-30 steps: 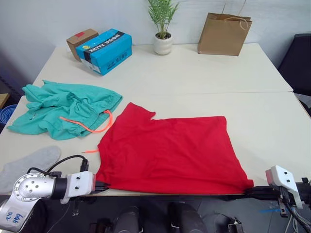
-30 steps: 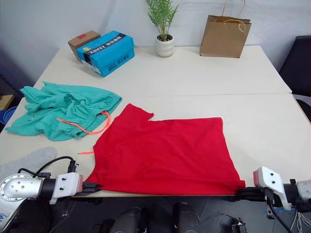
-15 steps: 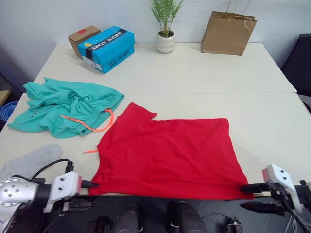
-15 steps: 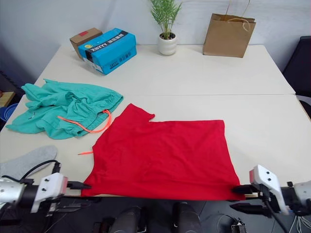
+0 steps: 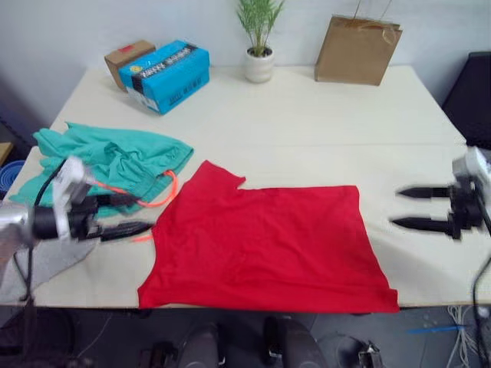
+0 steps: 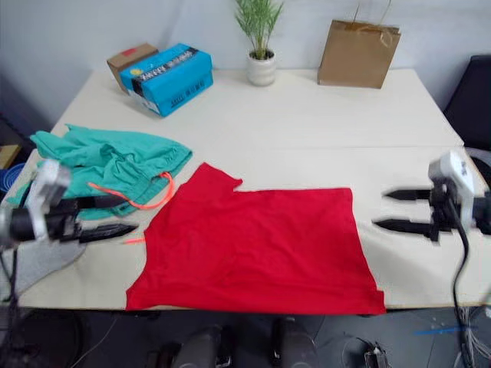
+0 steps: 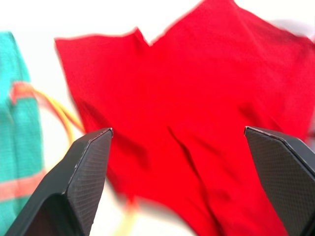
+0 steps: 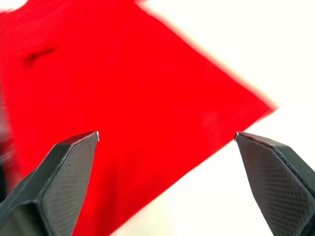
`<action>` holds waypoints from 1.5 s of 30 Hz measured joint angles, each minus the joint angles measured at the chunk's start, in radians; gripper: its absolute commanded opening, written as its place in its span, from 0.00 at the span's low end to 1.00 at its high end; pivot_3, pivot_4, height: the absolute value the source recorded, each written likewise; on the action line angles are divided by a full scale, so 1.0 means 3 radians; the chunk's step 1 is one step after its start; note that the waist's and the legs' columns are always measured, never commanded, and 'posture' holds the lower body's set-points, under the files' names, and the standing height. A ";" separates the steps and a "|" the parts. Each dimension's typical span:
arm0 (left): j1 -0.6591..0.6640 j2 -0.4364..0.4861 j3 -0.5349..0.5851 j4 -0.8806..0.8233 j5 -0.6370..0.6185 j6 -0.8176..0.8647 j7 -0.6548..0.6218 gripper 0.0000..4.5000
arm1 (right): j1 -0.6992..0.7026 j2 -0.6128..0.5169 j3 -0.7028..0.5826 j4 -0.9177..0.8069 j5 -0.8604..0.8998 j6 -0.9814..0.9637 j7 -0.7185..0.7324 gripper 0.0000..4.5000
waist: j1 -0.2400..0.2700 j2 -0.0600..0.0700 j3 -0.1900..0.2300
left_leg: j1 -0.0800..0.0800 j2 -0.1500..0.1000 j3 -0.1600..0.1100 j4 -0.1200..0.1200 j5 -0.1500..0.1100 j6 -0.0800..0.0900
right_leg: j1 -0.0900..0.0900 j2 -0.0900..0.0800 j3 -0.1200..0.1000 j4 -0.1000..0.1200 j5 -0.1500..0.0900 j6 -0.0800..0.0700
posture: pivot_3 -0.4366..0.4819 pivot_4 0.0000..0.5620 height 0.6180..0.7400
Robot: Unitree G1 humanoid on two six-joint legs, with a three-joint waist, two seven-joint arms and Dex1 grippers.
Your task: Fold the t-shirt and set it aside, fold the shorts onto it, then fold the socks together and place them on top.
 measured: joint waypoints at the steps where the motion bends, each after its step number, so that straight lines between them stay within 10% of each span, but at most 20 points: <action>1: -0.0226 -0.0090 -0.0186 0.0179 0.0114 0.0002 0.0030 1.00 | -0.0230 0.0116 0.0116 0.0269 -0.0144 -0.0139 -0.0045 1.00 | 0.0000 0.0000 0.0000 | 0.0001 0.0002 0.0004 0.0002 0.0002 -0.0003 | 0.0000 0.0005 0.0001 0.0001 0.0000 0.0000 | 0.48 0.27 1.00; 12: -0.1875 -0.1071 -0.1156 0.2351 0.1294 -0.0526 0.0387 1.00 | -0.1715 0.0957 0.0778 0.2512 -0.1257 -0.1193 -0.0384 1.00 | -0.0030 -0.0017 0.0012 | -0.0053 0.0015 0.0030 0.0079 0.0000 0.0000 | -0.0058 0.0020 0.0022 0.0065 0.0000 0.0001 | 0.48 0.27 1.00; 28: -0.2616 -0.1484 -0.1164 0.3815 0.1911 -0.1134 0.0366 1.00 | -0.2173 0.1321 0.0828 0.3250 -0.1808 -0.1196 -0.0602 0.96 | -0.0078 -0.0018 0.0013 | -0.0042 0.0011 0.0031 0.0098 0.0005 0.0001 | -0.0056 0.0007 0.0029 0.0102 0.0000 0.0001 | 0.48 0.27 1.00; 41: -0.2645 -0.1567 -0.1056 0.4022 0.2048 -0.1448 0.0367 0.19 | -0.2185 0.1365 0.0718 0.3277 -0.1849 -0.1266 -0.0730 0.00 | -0.0084 -0.0018 0.0013 | -0.0042 0.0009 0.0031 0.0096 0.0005 0.0002 | -0.0056 0.0003 0.0028 0.0101 0.0000 0.0001 | 0.48 0.27 1.00; 45: -0.2537 -0.1599 -0.0904 0.4027 0.2001 -0.1638 0.0360 0.01 | -0.2185 0.1365 0.0624 0.3277 -0.1815 -0.1429 -0.0649 0.00 | -0.0091 -0.0018 0.0013 | -0.0043 0.0010 0.0031 0.0096 0.0005 0.0002 | -0.0058 0.0005 0.0028 0.0102 0.0000 0.0001 | 0.48 0.27 1.00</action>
